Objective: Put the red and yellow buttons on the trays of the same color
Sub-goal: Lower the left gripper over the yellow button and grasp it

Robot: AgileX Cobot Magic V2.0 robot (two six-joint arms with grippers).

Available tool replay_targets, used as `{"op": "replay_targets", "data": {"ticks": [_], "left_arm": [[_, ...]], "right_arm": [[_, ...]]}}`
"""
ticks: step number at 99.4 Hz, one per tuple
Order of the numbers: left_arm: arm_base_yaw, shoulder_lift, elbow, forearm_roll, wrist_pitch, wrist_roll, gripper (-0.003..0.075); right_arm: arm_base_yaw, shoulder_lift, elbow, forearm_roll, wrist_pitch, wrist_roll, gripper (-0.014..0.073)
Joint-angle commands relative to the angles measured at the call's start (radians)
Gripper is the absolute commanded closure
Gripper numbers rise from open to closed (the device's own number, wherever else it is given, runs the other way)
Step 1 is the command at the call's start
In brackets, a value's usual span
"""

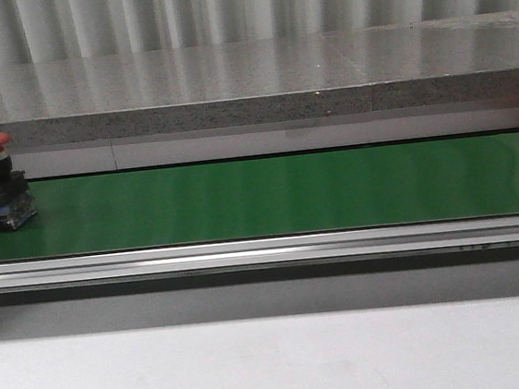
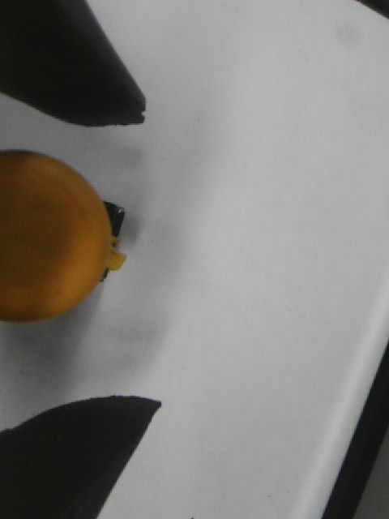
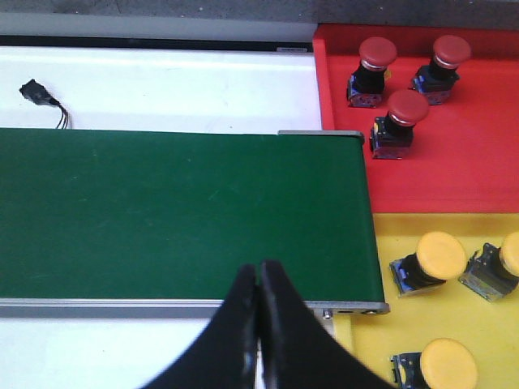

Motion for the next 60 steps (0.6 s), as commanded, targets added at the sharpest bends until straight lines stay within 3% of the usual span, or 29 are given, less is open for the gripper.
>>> {"op": "replay_targets", "data": {"ticks": [1,7,30,60], "left_arm": [[0.004,-0.050,-0.034,-0.011,-0.045,0.001,0.0173],[0.004,-0.049,-0.034,-0.011,-0.053,0.001,0.0263],[0.004,-0.069,-0.034,-0.011,-0.044,0.001,0.0730],[-0.022,-0.278,-0.034,-0.049,0.096,0.001,0.0739]], "right_arm": [[0.002,-0.004,-0.023,0.002,-0.055,-0.009,0.0718],[0.002,-0.004,-0.023,0.002,-0.055,-0.009,0.0718],[0.002,-0.004,-0.023,0.002,-0.055,-0.009,0.0718],[0.002,-0.004,-0.023,0.002,-0.055,-0.009,0.0718]]}}
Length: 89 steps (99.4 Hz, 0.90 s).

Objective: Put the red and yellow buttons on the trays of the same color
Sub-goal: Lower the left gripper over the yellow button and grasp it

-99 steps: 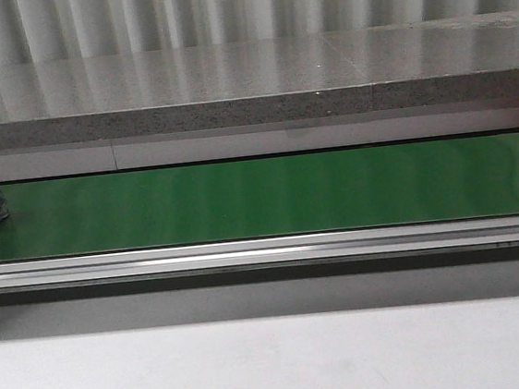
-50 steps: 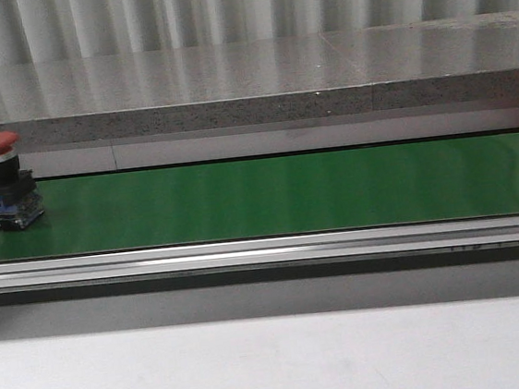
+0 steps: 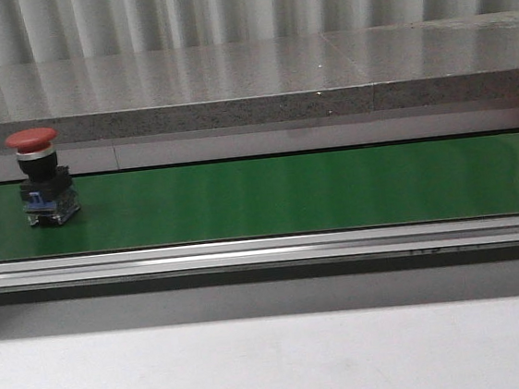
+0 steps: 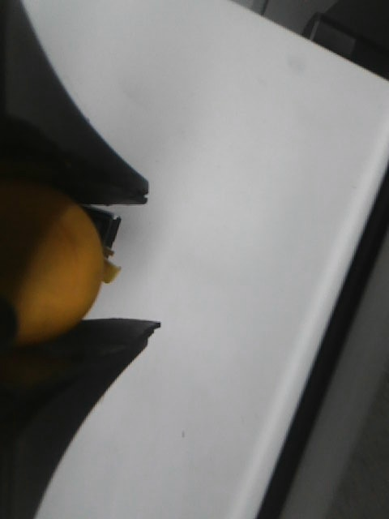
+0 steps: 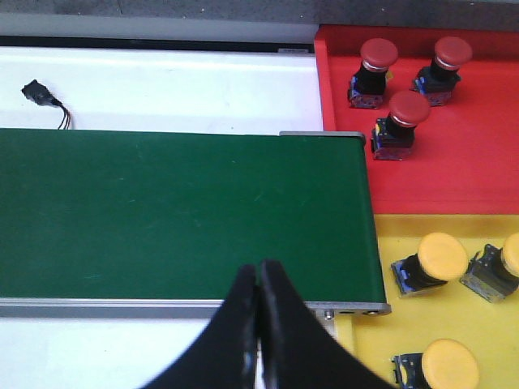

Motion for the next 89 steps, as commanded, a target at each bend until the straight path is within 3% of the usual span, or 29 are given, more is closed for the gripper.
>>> {"op": "replay_targets", "data": {"ticks": [1,25,56,89], "left_arm": [[-0.015,-0.146,-0.032,-0.043,0.023,-0.001,0.0739],[-0.083,-0.388,0.076,-0.056,0.099,-0.001,0.0739],[-0.163,-0.646,0.390,-0.060,0.009,-0.001,0.0739],[-0.252,-0.656,0.569,-0.066,-0.135,-0.001,0.0739]], "right_arm": [[0.002,-0.004,-0.023,0.002,-0.055,-0.009,0.0718],[0.002,-0.004,-0.023,0.002,-0.055,-0.009,0.0718],[0.002,-0.004,-0.023,0.002,-0.055,-0.009,0.0718],[0.002,-0.004,-0.023,0.002,-0.055,-0.009,0.0718]]}}
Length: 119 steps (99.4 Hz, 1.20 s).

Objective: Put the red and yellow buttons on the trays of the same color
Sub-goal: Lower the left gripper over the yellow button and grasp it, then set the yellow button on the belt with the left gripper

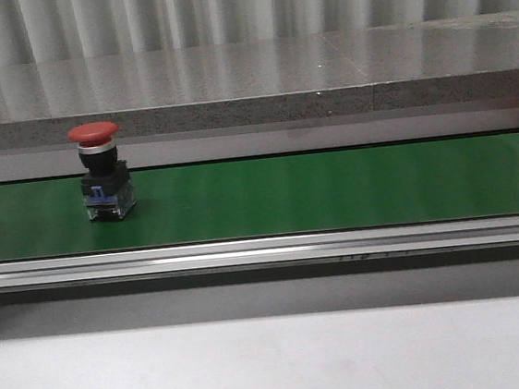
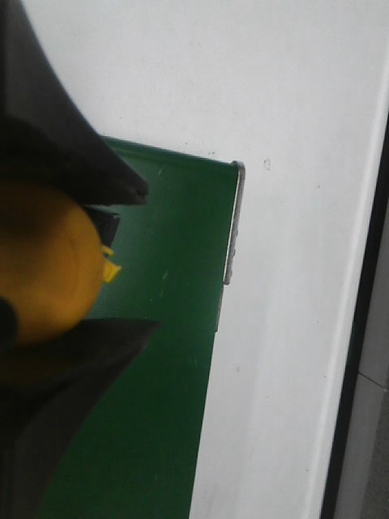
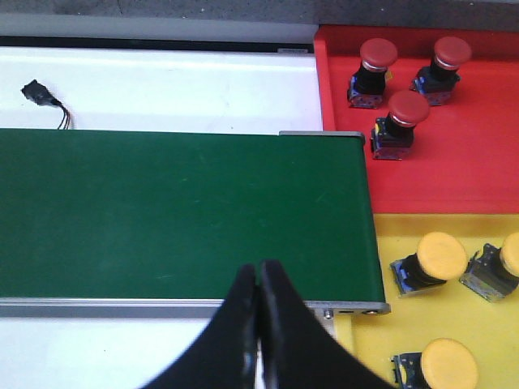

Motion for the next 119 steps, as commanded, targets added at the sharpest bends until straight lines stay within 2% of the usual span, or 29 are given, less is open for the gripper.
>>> {"op": "replay_targets", "data": {"ticks": [1,56,64,73,78,88,95,99,119], "left_arm": [[-0.017,-0.015,-0.009,-0.028,-0.112,-0.001,0.0739],[-0.018,0.167,-0.008,-0.071,-0.183,-0.001,0.0738],[-0.018,0.171,-0.008,-0.071,-0.183,-0.001,0.0716],[-0.019,0.173,-0.008,-0.071,-0.176,-0.001,0.0586],[-0.019,0.173,-0.008,-0.071,-0.172,-0.001,0.0465],[-0.019,0.173,-0.008,-0.072,-0.165,-0.001,0.0155],[-0.019,0.173,-0.011,-0.072,-0.165,-0.001,0.0022],[-0.019,0.171,-0.012,-0.072,-0.162,-0.001,0.0001],[-0.056,0.056,-0.012,-0.069,-0.160,0.035,0.0092]], "right_arm": [[0.002,-0.004,-0.023,0.002,-0.055,-0.009,0.0718],[0.002,-0.004,-0.023,0.002,-0.055,-0.009,0.0718],[0.002,-0.004,-0.023,0.002,-0.055,-0.009,0.0718],[0.002,-0.004,-0.023,0.002,-0.055,-0.009,0.0718],[0.002,-0.004,-0.023,0.002,-0.055,-0.009,0.0718],[0.002,-0.004,-0.023,0.002,-0.055,-0.009,0.0718],[0.002,-0.004,-0.023,0.002,-0.055,-0.009,0.0718],[0.002,-0.004,-0.023,0.002,-0.055,-0.009,0.0718],[0.002,-0.004,-0.023,0.002,-0.055,-0.009,0.0718]]}}
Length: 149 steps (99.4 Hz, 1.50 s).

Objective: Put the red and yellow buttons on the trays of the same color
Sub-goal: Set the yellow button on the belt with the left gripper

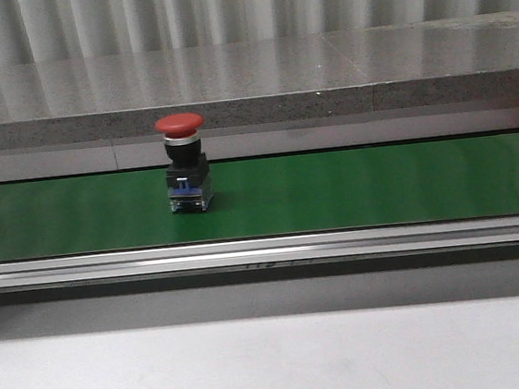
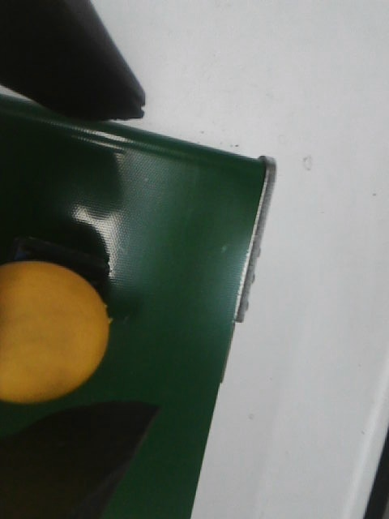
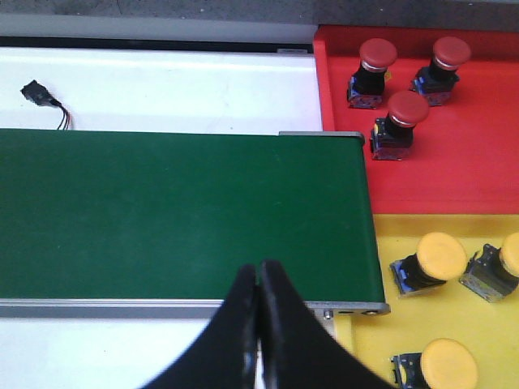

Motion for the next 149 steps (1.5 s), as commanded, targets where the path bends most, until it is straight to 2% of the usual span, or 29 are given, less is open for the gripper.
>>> {"op": "replay_targets", "data": {"ticks": [1,26,66,73,80,105,135,142,149], "left_arm": [[-0.026,-0.108,-0.028,-0.019,-0.035,0.028,0.0094],[-0.074,-0.400,0.024,0.019,-0.032,0.047,0.0102],[-0.074,-0.887,0.325,0.022,0.021,0.047,0.0117],[-0.074,-0.946,0.364,0.027,0.034,0.047,0.0171],[-0.074,-0.991,0.397,0.031,0.036,0.047,0.0264],[-0.074,-1.031,0.424,0.031,0.035,0.047,0.0735],[-0.074,-1.031,0.424,0.031,0.042,0.047,0.0739],[-0.074,-1.031,0.424,0.031,0.042,0.047,0.0739],[-0.074,-1.031,0.424,0.031,0.042,0.047,0.0739]], "right_arm": [[0.002,-0.004,-0.023,0.002,-0.055,-0.009,0.0718],[0.002,-0.004,-0.023,0.002,-0.055,-0.009,0.0718],[0.002,-0.004,-0.023,0.002,-0.055,-0.009,0.0718],[0.002,-0.004,-0.023,0.002,-0.055,-0.009,0.0718],[0.002,-0.004,-0.023,0.002,-0.056,-0.009,0.0718],[0.002,-0.004,-0.023,0.002,-0.056,-0.009,0.0718],[0.002,-0.003,-0.023,0.005,-0.038,-0.009,0.0694],[0.002,-0.003,-0.023,0.017,-0.025,-0.009,0.0602],[0.002,-0.003,-0.023,0.039,-0.027,-0.009,0.0440]]}}
